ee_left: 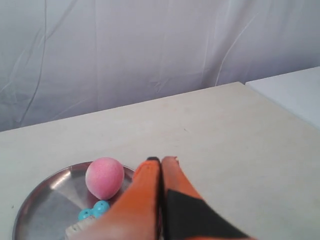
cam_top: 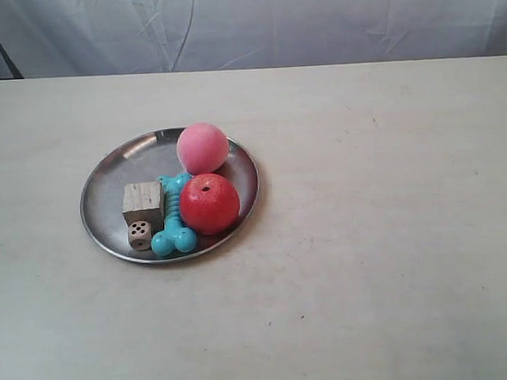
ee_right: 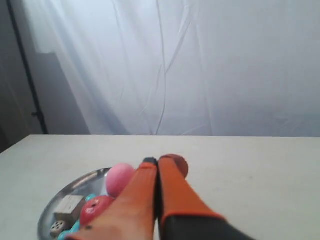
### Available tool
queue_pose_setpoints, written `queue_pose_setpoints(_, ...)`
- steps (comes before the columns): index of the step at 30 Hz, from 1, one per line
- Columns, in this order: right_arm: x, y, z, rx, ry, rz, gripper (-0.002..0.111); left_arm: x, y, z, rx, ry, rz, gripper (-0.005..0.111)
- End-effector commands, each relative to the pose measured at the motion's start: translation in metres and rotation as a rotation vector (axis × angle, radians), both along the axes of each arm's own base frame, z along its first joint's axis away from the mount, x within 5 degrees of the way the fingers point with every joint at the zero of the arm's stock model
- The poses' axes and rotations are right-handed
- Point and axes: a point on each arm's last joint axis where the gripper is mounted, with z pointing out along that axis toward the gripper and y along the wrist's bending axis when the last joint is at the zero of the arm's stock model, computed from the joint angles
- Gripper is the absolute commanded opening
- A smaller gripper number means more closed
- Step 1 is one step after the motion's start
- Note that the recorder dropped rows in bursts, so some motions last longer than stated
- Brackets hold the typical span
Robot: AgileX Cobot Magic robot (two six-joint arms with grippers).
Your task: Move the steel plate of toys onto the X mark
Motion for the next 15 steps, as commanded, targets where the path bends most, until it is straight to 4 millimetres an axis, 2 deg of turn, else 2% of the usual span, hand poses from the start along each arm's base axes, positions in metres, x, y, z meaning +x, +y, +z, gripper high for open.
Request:
queue_pose_setpoints(1,-0.009,-0.003,-0.01,-0.002,-0.051,-0.093,0.0,-0.002,-0.001,0.0,-0.039,0.011,-0.009,0.0)
queue_pose_setpoints(11,-0.007,-0.002,-0.015,-0.007,-0.029,-0.093,0.0,-0.001,-0.001,0.0,-0.029,0.007,-0.008,0.0)
queue_pose_setpoints(13,-0.003,-0.004,-0.024,-0.029,-0.002,-0.105,0.0,-0.001,-0.001,-0.002,-0.009,0.006,-0.009,0.0)
queue_pose_setpoints(15,0.003,-0.011,-0.04,-0.172,0.029,-0.172,0.0,-0.001,-0.001,-0.003,-0.006,0.01,-0.01,0.0)
